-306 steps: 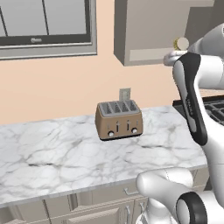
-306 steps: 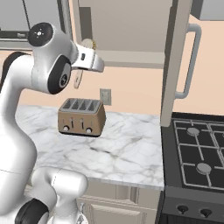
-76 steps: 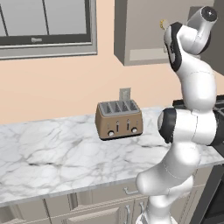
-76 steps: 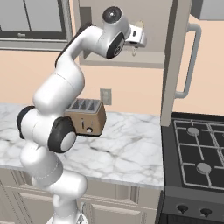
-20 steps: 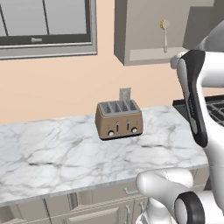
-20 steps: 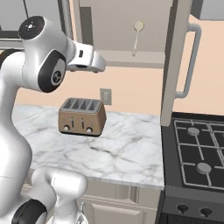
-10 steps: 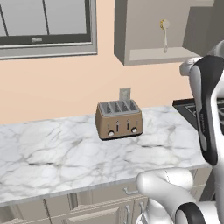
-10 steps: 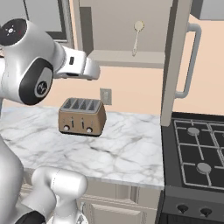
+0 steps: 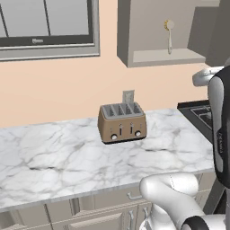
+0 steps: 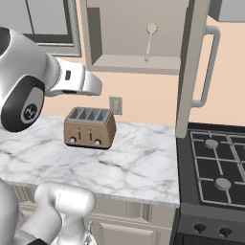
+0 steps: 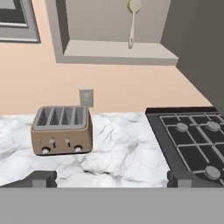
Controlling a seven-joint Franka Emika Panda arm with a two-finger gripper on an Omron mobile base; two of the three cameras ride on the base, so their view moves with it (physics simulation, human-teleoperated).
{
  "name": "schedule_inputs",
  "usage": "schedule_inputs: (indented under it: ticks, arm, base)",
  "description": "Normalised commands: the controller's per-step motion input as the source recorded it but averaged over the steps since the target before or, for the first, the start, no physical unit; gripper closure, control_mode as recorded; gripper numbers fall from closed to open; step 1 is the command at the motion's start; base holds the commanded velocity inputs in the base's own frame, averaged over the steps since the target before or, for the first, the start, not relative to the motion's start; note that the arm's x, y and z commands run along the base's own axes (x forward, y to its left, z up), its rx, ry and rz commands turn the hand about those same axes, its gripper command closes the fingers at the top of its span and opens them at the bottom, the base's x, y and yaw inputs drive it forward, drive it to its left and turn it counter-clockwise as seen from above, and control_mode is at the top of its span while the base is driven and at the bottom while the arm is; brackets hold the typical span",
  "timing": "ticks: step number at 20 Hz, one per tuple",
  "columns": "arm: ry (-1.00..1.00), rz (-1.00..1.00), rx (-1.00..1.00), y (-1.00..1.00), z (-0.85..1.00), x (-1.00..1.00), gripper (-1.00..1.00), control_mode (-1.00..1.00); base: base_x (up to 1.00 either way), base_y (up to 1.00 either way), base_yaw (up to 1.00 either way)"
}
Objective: Pick up the sponge and dish brush from the sink, and place them back in the cabinet, and close the cabinet door.
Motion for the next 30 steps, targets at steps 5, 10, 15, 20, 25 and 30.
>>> schedule_inputs:
  ticks: [5, 10, 15, 20, 25, 30]
  arm:
    - [0.00, 0.09, -0.04, 0.35, 0.00, -0.29, -1.00, -1.00]
    - [0.00, 0.07, -0.04, 0.42, -0.05, -0.09, -1.00, -1.00]
    - [0.00, 0.05, 0.00, 0.28, 0.00, -0.23, -1.00, -1.00]
    - [0.00, 0.00, 0.00, 0.07, 0.00, -0.32, -1.00, -1.00]
    - [0.00, 0.00, 0.00, 0.03, -0.01, -0.24, -1.00, -1.00]
    - [0.00, -0.03, 0.01, 0.14, -0.01, -0.06, -1.00, -1.00]
  base:
    - [0.00, 0.00, 0.00]
    - [0.00, 0.00, 0.00]
    - [0.00, 0.00, 0.00]
    - [0.00, 0.00, 0.00]
    - [0.00, 0.00, 0.00]
    - [0.00, 0.00, 0.00]
